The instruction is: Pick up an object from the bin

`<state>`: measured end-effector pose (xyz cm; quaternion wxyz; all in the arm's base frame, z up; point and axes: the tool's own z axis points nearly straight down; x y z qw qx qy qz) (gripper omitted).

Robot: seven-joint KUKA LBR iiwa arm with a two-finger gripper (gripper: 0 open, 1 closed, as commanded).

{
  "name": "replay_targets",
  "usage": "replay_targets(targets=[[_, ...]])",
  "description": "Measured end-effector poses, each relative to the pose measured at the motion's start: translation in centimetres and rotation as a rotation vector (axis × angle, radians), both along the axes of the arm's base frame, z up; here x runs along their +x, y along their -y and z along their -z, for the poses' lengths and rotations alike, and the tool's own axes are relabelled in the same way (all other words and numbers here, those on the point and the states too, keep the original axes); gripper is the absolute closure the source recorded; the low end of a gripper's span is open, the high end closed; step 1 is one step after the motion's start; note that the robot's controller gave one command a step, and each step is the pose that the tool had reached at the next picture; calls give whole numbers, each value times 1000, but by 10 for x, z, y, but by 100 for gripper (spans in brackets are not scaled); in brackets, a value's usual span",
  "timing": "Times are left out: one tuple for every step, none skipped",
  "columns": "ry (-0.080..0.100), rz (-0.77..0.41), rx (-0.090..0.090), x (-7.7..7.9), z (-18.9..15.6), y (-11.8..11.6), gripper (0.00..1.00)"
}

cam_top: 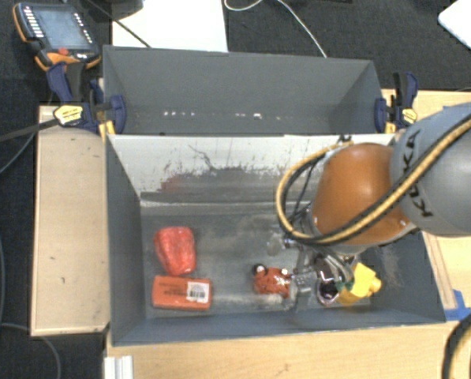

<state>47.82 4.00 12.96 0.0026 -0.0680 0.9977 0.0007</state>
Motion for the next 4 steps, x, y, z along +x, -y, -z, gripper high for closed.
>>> replay_targets(targets=[[3, 115, 1, 2, 58, 5, 0], [5, 60, 2, 1, 58, 4, 0], [5, 116, 2, 3, 58, 5, 100], [5, 117, 2, 3, 58, 5, 100]])
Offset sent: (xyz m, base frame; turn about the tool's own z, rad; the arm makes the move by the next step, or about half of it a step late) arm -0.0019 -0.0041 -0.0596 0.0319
